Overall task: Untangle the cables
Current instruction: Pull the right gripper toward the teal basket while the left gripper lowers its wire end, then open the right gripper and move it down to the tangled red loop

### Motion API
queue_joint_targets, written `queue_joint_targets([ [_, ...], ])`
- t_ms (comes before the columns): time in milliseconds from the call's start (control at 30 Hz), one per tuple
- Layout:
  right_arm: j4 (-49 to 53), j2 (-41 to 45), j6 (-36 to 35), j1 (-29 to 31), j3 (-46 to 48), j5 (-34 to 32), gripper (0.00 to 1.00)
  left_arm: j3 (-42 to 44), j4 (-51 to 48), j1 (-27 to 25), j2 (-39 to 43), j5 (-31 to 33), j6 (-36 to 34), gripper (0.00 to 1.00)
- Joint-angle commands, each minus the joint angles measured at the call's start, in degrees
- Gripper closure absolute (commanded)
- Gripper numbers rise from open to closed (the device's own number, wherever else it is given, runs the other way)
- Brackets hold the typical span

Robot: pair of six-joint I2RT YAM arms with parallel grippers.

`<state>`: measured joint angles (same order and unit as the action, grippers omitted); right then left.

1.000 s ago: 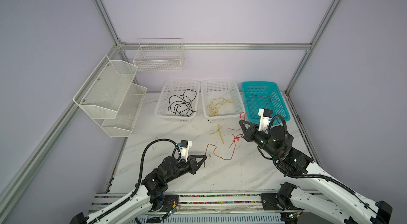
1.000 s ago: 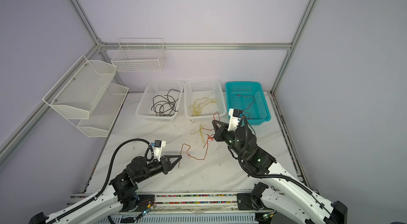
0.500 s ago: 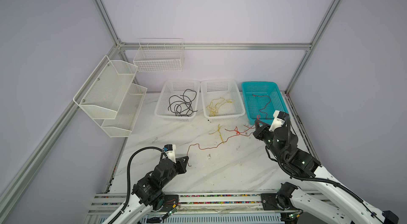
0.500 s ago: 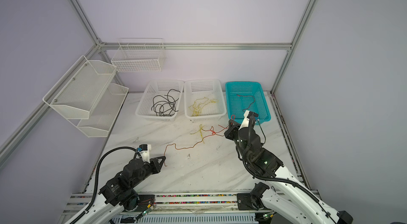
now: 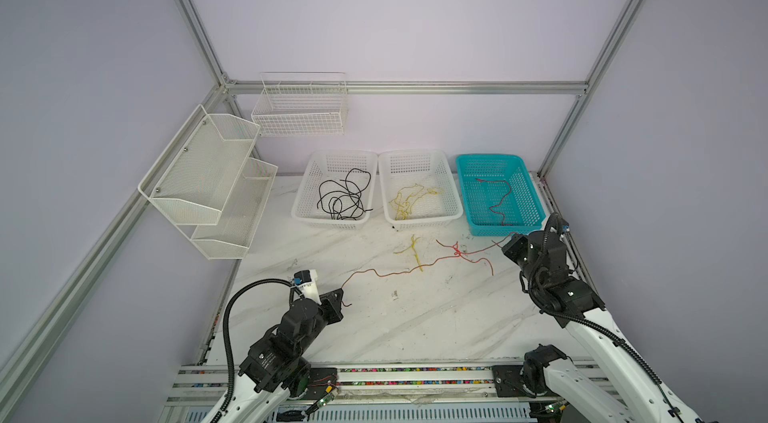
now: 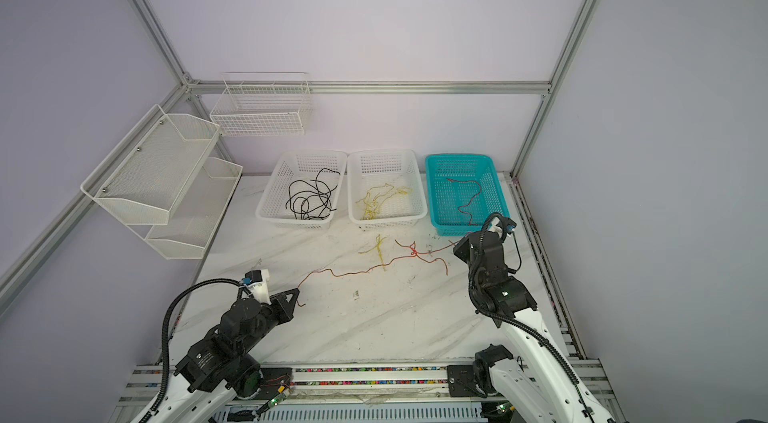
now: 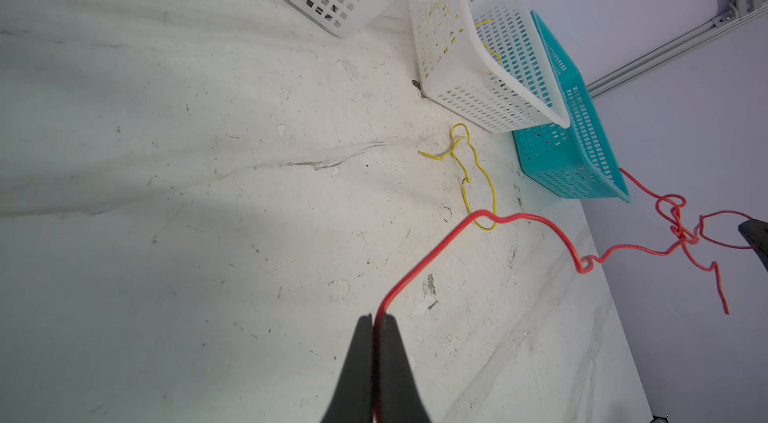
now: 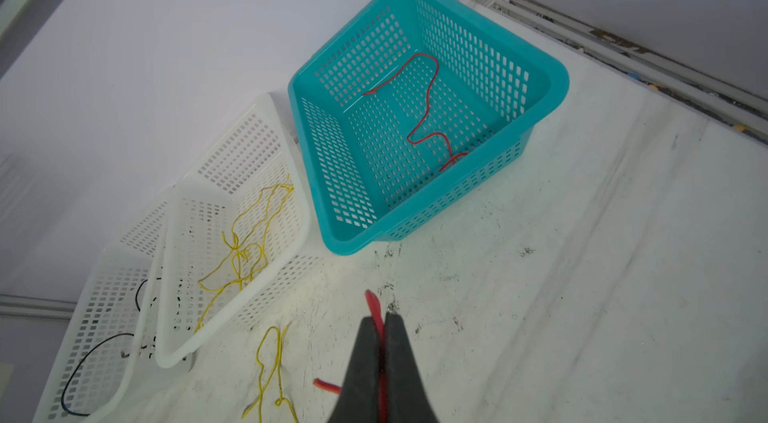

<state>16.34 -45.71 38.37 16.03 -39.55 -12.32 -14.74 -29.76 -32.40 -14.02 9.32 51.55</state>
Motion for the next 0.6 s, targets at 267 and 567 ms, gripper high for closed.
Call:
queue_joint_targets([
  [267, -14.8, -16.5, -8.1, -0.3, 3.1, 33.4, 1.00, -5.0, 13.7, 1.5, -19.2, -10.2, -4.4, 1.00],
  [567, -10.3, -15.4, -11.9, 2.6, 3.5, 33.7, 0.54, -6.1, 15.3, 1.5, -25.0, -13.2, -5.7, 1.00],
])
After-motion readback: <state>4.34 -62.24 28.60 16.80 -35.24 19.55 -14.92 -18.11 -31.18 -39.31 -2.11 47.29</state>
